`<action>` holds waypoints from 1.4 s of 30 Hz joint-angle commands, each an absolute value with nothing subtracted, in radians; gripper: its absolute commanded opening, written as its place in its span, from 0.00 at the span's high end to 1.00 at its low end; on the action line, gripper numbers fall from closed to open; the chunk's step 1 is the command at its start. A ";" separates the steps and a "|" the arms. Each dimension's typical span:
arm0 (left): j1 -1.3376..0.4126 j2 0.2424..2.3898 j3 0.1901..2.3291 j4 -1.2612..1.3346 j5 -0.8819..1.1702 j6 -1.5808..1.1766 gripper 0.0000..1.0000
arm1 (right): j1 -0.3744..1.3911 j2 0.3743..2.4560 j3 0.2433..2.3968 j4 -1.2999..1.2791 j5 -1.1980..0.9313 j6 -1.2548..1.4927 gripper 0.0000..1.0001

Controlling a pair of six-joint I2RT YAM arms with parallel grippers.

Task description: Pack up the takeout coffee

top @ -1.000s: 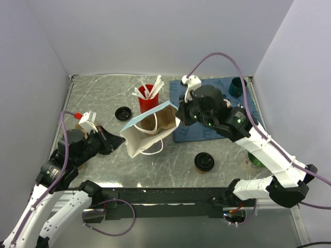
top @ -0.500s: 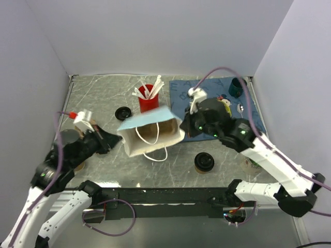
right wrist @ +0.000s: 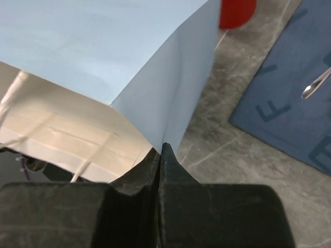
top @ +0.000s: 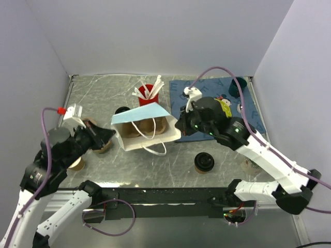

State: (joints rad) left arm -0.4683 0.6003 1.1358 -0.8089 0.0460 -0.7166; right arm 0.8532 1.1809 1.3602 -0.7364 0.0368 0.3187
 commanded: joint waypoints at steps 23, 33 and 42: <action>-0.468 0.699 1.262 -0.954 0.117 -0.847 0.99 | 0.807 1.465 1.901 -1.202 -0.005 0.288 1.00; -0.468 0.696 1.187 -0.973 0.121 -0.914 0.99 | 0.802 1.505 1.937 -1.270 -0.069 0.336 1.00; -0.468 0.832 1.356 -1.100 0.040 -0.902 0.99 | 0.775 1.602 2.138 -1.398 -0.090 0.310 1.00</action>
